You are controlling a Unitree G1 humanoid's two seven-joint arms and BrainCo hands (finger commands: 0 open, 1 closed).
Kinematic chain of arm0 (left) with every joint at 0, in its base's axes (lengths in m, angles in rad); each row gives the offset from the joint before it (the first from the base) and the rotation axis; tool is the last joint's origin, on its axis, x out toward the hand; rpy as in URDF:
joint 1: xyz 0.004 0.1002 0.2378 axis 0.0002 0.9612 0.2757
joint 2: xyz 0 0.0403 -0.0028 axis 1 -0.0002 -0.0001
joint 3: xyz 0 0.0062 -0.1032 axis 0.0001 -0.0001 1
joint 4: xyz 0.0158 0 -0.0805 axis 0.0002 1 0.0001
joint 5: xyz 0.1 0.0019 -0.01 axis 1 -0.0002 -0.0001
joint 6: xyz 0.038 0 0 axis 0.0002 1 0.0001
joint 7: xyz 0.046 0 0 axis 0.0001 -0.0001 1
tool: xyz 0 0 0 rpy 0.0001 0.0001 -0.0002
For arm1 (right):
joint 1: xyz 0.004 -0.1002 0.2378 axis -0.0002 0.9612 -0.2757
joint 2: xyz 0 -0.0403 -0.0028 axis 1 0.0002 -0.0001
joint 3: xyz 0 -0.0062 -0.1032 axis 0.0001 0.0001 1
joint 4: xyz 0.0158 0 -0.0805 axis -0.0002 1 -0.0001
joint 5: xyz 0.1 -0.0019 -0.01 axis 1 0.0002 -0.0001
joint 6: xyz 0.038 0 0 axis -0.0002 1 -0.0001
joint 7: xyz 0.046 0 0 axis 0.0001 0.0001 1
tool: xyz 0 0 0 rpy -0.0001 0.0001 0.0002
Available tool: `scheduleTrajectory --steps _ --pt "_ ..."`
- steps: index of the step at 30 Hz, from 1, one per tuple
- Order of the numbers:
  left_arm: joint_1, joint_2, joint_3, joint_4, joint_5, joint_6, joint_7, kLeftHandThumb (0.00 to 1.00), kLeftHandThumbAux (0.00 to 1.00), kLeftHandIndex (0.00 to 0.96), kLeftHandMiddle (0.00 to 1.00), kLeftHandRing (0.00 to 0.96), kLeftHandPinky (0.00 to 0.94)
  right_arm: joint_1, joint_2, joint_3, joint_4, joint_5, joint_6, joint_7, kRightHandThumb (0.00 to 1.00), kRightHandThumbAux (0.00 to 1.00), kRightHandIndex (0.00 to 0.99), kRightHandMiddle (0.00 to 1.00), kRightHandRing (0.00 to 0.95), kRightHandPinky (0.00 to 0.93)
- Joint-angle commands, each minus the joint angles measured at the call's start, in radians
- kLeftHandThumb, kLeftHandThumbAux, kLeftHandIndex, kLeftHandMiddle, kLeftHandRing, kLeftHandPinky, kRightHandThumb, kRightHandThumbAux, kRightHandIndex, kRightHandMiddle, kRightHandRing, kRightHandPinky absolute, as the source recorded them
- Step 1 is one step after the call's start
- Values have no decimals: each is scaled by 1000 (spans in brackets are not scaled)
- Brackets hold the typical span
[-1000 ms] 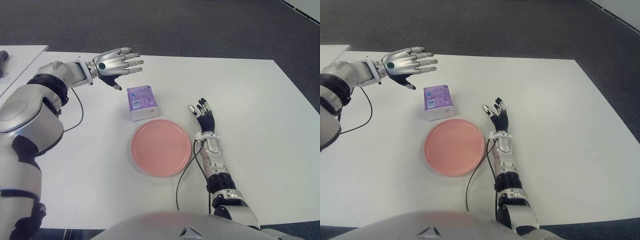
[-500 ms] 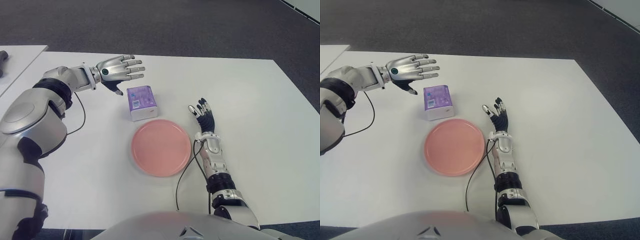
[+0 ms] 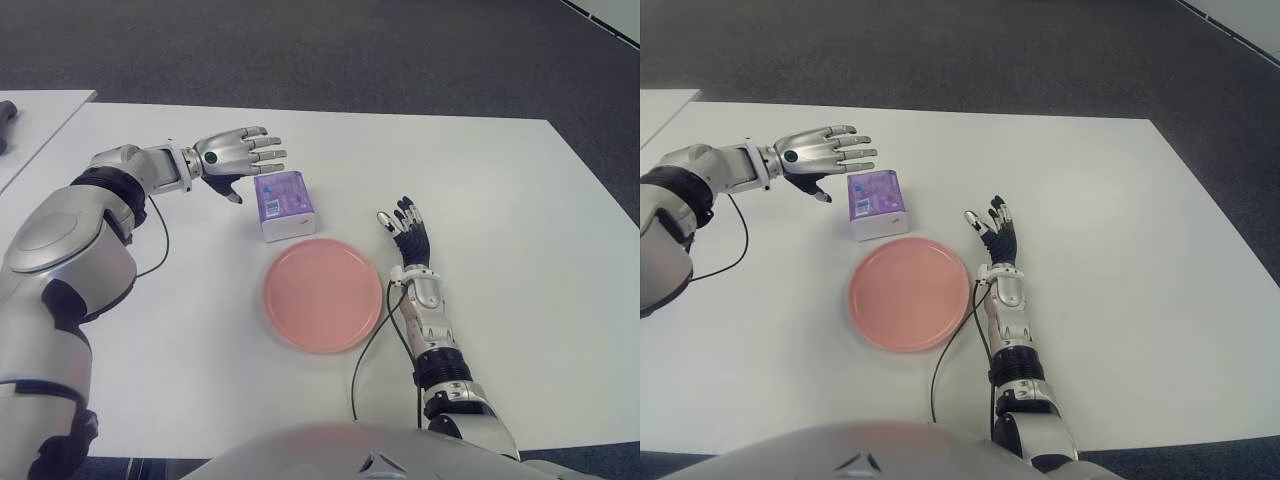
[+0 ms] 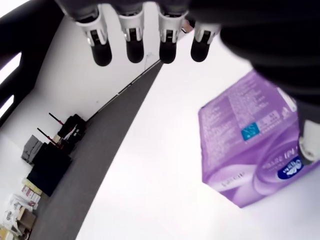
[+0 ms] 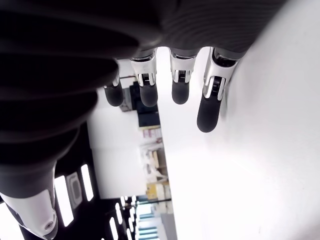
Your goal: Put the tissue paper into the plate.
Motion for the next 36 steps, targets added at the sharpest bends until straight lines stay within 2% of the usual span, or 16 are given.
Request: scheduleTrajectory --steps 1,12,29,36 --pt "24 -9 -13 7 11 -12 -21 139 478 0 0 0 0 63 5 -1 47 -1 78 -1 204 660 0 0 0 9" --pt "32 -23 -26 21 13 -16 -22 137 447 0 0 0 0 63 4 -1 46 0 79 -1 204 660 0 0 0 9" --pt "49 -54 -51 40 12 -7 -35 195 413 0 0 0 0 64 10 2 46 -3 78 -5 204 660 0 0 0 9" --pt "71 -77 -42 46 0 5 -30 176 420 0 0 0 0 69 13 6 43 -5 76 -8 204 660 0 0 0 9"
